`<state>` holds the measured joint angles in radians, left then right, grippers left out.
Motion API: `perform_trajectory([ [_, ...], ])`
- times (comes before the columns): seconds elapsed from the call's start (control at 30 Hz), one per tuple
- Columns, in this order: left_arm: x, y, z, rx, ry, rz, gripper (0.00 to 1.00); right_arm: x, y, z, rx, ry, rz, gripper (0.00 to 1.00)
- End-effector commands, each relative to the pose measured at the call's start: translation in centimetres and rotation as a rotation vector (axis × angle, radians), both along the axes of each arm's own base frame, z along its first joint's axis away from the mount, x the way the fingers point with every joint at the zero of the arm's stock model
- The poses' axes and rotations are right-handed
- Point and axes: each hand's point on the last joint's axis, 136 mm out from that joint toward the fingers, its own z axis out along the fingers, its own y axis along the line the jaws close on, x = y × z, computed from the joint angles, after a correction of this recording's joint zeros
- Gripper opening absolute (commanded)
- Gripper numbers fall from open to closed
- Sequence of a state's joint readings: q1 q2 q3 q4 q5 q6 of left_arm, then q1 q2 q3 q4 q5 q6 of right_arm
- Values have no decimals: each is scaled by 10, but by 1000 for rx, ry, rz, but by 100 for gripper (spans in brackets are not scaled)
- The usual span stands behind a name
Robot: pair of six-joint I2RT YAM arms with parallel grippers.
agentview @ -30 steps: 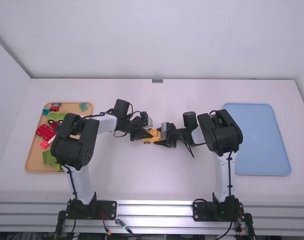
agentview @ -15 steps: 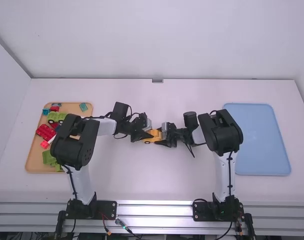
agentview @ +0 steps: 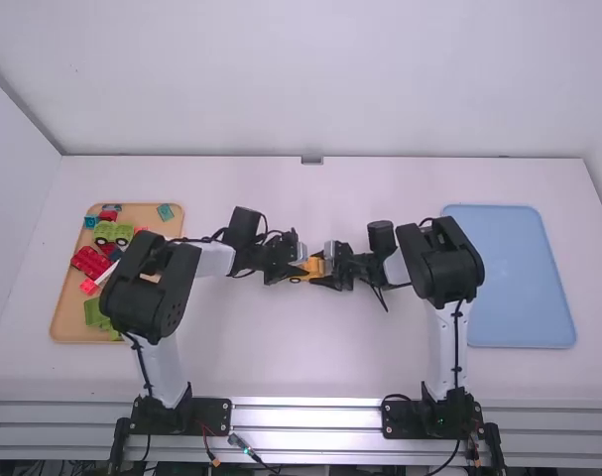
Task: Assemble lego blocks to make yellow taxi
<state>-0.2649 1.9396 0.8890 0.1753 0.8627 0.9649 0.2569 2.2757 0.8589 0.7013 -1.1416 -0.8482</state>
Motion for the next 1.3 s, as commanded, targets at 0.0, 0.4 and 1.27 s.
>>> perform_trajectory([
  [0.0, -23, 9, -52, 155, 132, 64, 2, -4, 3, -13, -37, 32, -15, 41],
  [0.4, -1, 12, -5, 109, 96, 46, 1, -4, 3, -14, -38, 34, -13, 39],
  [1.27, -3, 20, 13, -49, 93, -3, 2, -4, 3, -13, -37, 34, -13, 40],
])
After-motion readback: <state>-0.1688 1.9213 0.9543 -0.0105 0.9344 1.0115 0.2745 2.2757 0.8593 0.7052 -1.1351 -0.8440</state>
